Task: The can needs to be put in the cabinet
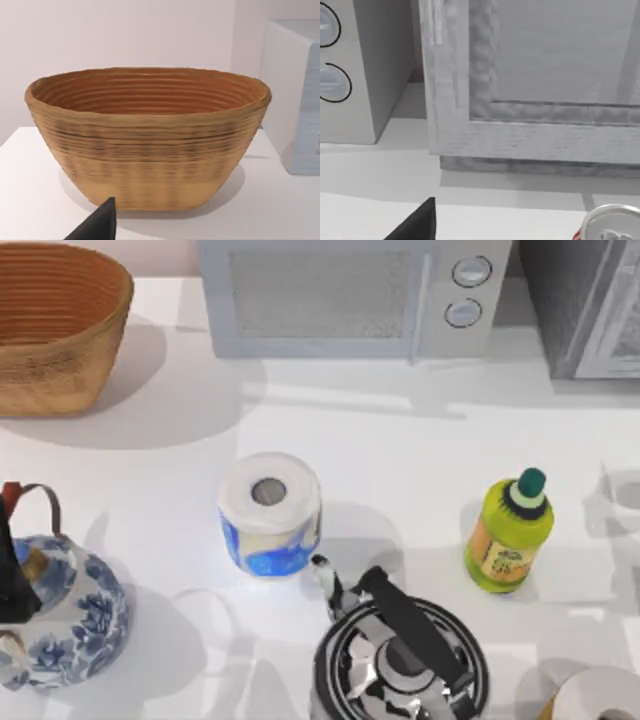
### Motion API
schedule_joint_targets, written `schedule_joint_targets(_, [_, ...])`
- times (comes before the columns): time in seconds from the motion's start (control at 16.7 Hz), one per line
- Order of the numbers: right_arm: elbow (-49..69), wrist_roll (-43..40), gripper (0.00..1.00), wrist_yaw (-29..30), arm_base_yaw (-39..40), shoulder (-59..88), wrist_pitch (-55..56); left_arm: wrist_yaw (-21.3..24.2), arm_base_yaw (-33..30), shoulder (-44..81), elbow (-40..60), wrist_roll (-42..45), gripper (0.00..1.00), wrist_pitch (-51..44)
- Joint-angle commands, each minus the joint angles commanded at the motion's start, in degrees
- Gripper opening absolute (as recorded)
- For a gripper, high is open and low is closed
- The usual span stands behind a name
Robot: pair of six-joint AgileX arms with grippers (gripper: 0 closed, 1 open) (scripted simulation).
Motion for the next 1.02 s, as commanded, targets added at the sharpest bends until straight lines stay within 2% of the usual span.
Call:
schedule_joint_targets(0.24, [2.0, -0.2, 1.0, -1.6, -2.2, 18.7, 15.0, 0.0, 0.0, 0.0, 0.0, 0.0, 1.0, 0.0])
schedule_joint_targets(0.48, [2.9, -0.4, 1.0, -2.3, -4.5, 31.4, 25.5, 0.0, 0.0, 0.0, 0.0, 0.0, 1.0, 0.0])
schedule_joint_targets(0.66, [2.8, -0.5, 1.0, -2.4, -5.8, 35.5, 29.0, 0.0, 0.0, 0.0, 0.0, 0.0, 1.0, 0.0])
schedule_joint_targets(1.02, [2.7, -0.5, 1.0, -2.2, -5.5, 35.6, 29.1, 0.0, 0.0, 0.0, 0.0, 0.0, 1.0, 0.0])
